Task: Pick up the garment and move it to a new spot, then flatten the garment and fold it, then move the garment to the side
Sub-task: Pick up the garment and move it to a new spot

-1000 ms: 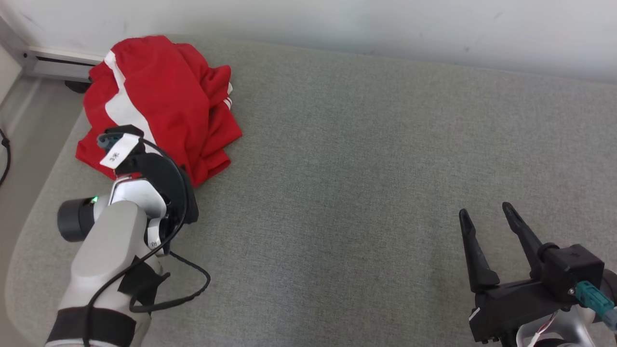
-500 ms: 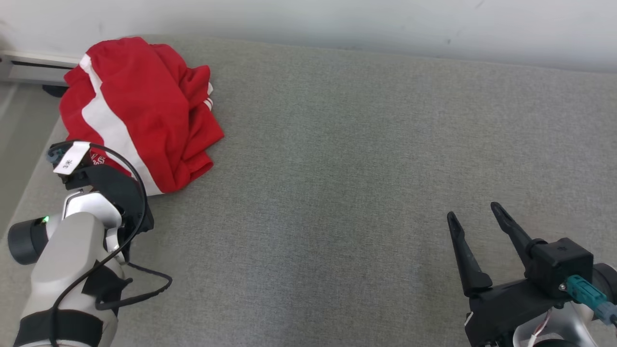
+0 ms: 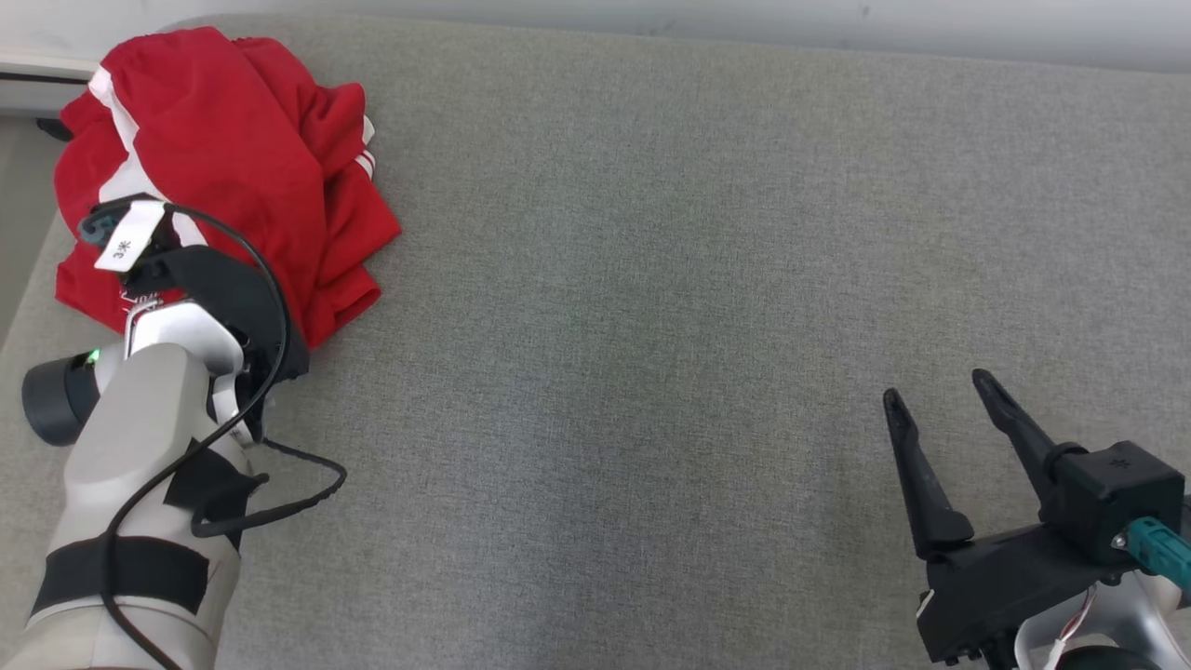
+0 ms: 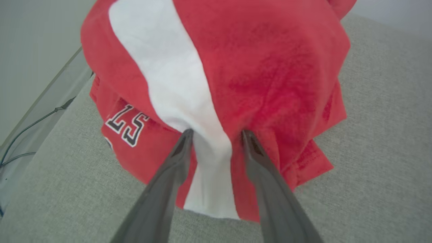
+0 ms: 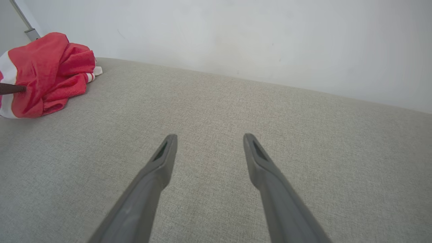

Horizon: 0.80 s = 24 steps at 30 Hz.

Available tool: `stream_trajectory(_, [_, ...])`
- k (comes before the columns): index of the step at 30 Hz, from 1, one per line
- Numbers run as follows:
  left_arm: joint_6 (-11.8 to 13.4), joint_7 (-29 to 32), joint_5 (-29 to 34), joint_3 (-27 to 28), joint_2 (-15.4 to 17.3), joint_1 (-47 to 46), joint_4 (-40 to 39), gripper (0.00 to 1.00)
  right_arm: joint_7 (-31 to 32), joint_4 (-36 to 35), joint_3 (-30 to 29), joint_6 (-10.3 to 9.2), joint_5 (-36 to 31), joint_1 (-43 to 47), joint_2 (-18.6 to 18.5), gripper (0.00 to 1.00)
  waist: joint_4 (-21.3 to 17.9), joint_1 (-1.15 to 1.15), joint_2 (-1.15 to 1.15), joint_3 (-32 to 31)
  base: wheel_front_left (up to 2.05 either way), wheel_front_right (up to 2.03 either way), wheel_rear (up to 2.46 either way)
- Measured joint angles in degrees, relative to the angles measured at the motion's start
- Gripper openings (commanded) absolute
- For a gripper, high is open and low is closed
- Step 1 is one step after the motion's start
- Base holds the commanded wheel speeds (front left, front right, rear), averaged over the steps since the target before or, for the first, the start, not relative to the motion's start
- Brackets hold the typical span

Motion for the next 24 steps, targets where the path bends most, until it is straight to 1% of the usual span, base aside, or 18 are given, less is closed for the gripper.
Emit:
stream_trajectory(1, [0.0, -0.09, 0.07, 0.15, 0.02, -0.03, 0.58, 0.0, 0.03, -0.05, -0.29, 0.0, 0.0, 0.0, 0.01, 1.0, 0.01, 0.0, 0.0, 0.18, 0.0, 0.0, 0.0])
stream_trajectory(7, [0.0, -1.27, 1.04, 0.93, -0.19, -0.45, 2.87, 0.0, 0.89, 0.25, -1.03, 0.0, 0.0, -0.1, 0.73, 1.0, 0.73, 0.0, 0.0, 0.05, 0.0, 0.0, 0.0])
stream_trajectory(12, [0.0, -3.53, 1.7, 1.22, -0.77, -2.88, 3.08, 0.0, 0.83, 2.76, -1.04, 0.0, 0.19, -2.11, 1.86, 1.0, 1.41, 0.0, 0.0, -1.3, 0.0, 0.0, 0.0])
stream_trajectory(20, [0.01, -8.13, 3.67, -1.26, -1.07, -8.35, 2.54, 0.0, -1.24, 8.93, -0.58, 0.0, 2.65, -4.0, 5.04, 1.0, 2.0, 0.0, 0.0, -5.91, 0.0, 0.0, 0.0])
stream_trajectory(24, [0.02, -9.54, 4.97, -2.63, -2.75, -10.25, 2.38, 0.0, -3.24, 11.55, -0.6, 0.0, 3.24, -4.99, 6.09, 1.0, 1.86, -0.01, -0.01, -8.9, 0.0, 0.0, 0.0])
